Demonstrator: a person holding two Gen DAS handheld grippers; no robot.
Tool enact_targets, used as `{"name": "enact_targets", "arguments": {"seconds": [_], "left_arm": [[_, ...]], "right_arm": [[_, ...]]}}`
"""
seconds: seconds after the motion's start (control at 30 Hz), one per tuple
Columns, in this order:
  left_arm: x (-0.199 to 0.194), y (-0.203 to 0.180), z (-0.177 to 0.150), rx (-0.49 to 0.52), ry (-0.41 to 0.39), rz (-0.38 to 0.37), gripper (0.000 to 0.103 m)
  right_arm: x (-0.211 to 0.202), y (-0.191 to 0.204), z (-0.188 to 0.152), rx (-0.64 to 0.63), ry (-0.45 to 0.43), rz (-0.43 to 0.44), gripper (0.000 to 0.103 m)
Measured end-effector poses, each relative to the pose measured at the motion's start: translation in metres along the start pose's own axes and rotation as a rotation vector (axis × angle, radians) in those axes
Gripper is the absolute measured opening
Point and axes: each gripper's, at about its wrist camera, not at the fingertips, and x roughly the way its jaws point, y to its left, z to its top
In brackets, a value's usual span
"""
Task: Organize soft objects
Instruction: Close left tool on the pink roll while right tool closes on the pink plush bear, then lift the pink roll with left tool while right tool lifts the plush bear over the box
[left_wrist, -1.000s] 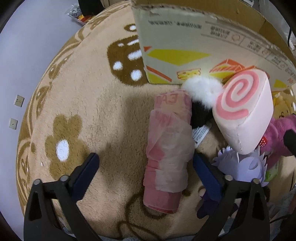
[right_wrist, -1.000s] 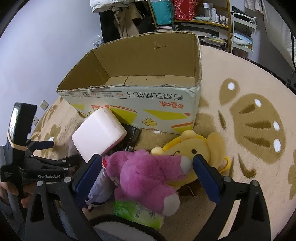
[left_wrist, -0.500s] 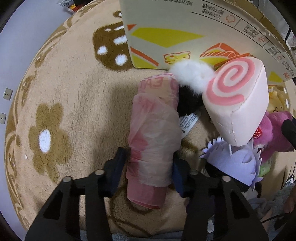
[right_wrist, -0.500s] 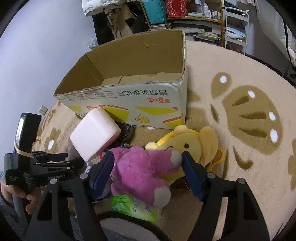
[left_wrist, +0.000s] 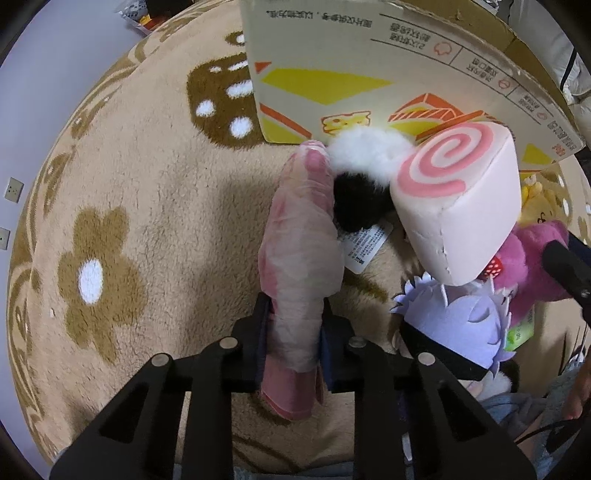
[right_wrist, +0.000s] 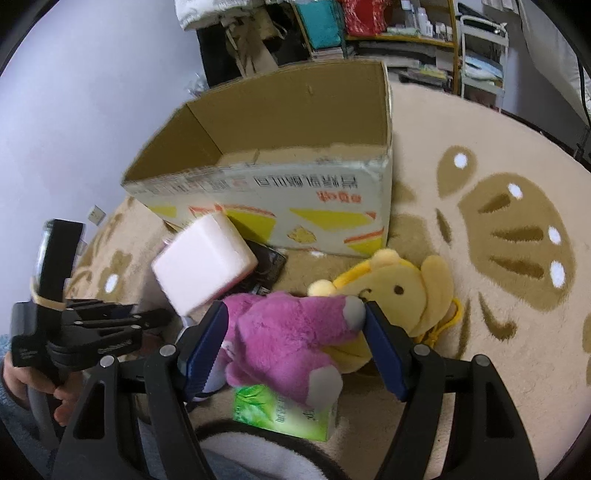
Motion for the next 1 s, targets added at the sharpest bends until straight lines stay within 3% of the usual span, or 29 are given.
{"name": "enact_targets", "arguments": {"seconds": [0.17,0.47,0.77,1.0], "left_arm": [[0.007,-0.004,-0.004,0.009,-0.019,0.018,0.018],[-0.023,-0.009,-0.017,0.028,-0.101,0.016,0.016],[-0.065,-0.013,-0.031,0.007,-0.235,0.033,0.016],[-0.092,-0.021,-0.037,0.017,-0.352,0.065,0.016]], "right_arm": [[0.009,0.009,0.002,-0.046,0.007,-0.060,0.075],[-0.002,0.011,-0.003,-0.067,-0.047,-0.079,0.063],[-0.032,0.020,0.000,-0.117,-0.165,-0.112,0.060],[-0.067,0.028,-0.001,-0.139,-0.321,-0.155,0.058]]}}
